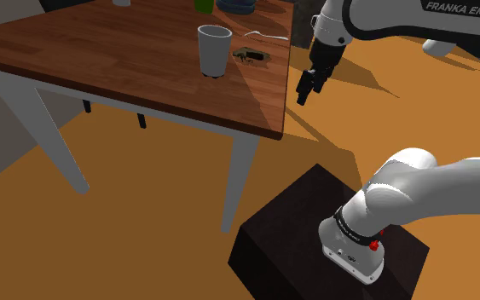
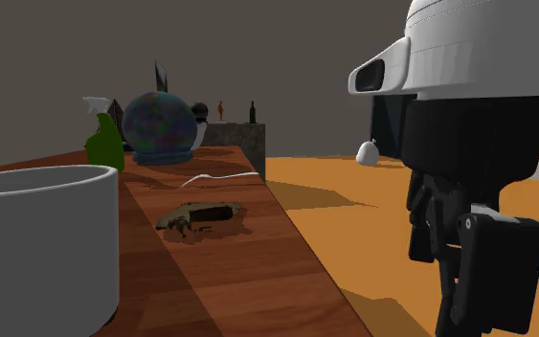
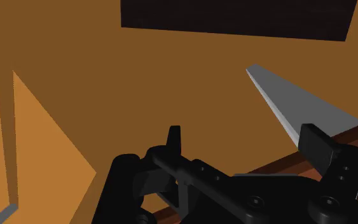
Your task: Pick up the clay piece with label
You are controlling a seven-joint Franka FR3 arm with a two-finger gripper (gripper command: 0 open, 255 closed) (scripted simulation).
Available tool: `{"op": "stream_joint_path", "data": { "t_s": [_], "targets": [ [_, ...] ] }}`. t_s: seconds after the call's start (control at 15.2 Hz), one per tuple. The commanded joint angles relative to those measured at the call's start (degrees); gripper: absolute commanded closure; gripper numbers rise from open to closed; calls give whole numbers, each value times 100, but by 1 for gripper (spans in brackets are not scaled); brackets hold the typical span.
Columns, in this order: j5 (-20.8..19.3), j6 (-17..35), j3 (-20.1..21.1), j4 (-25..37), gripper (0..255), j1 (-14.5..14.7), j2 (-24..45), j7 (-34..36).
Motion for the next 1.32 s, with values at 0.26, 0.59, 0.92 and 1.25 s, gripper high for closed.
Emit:
{"op": "stream_joint_path", "data": {
  "t_s": [0.26,0.59,0.92,1.25],
  "targets": [
    [-240,143,-355,729,0,71,885,-864],
    [-369,187,-695,1811,0,204,2020,-1917],
    [-340,68,-915,3084,0,318,3187,-2952],
    [-209,-239,-1006,4594,0,362,4413,-3946]
  ]
}}
